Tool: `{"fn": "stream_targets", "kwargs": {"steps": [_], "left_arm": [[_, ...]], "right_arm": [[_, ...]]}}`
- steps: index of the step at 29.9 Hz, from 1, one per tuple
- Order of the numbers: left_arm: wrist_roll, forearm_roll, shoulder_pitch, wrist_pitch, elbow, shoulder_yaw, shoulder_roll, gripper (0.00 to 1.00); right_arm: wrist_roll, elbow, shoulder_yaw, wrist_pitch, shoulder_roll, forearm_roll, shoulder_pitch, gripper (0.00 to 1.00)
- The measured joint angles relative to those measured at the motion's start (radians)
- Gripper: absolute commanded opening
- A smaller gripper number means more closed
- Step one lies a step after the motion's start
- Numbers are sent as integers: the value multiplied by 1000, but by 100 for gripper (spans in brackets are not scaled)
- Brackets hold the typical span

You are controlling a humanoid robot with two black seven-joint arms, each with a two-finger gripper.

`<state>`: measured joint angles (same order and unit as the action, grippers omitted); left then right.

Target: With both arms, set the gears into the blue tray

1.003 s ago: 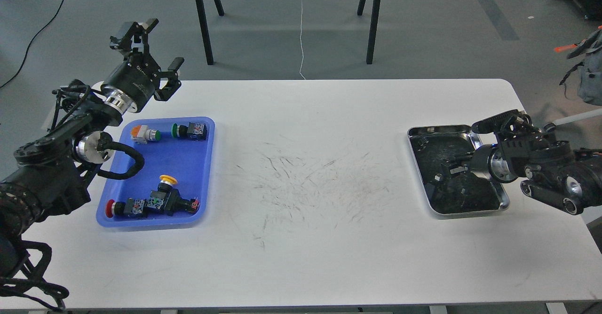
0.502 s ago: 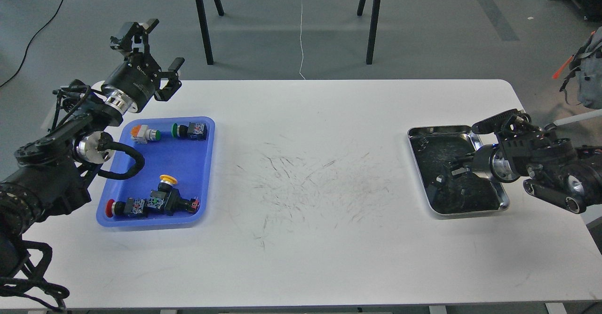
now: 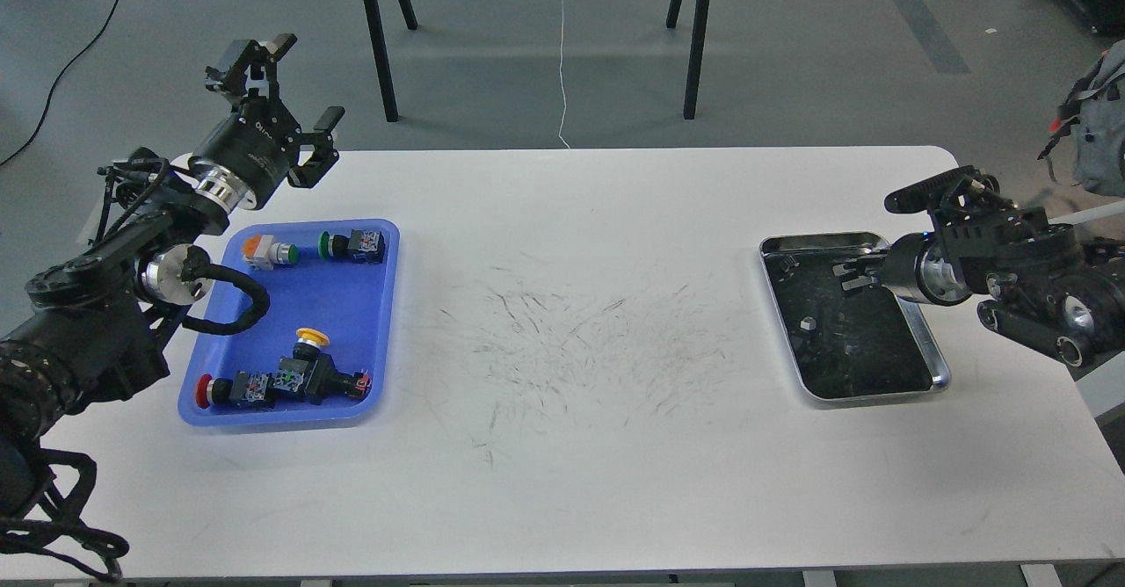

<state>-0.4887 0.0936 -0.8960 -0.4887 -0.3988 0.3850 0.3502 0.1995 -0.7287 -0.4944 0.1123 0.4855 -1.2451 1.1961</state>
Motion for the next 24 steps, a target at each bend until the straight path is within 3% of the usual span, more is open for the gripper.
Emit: {"fn": "stream_targets", "kwargs": {"steps": [8,17,24], "left_arm": [[0,1,0,0,0,-1,7,100],[0,2,0,0,0,-2,7,100],[0,2,0,0,0,-2,9,100]], "right_arm": [[-6,24,196,-100,-104,1,-29,3],[-5,3,270,-278,-244,8,-61,3],[3,-140,275,-346,-282,2,-88,3]]}}
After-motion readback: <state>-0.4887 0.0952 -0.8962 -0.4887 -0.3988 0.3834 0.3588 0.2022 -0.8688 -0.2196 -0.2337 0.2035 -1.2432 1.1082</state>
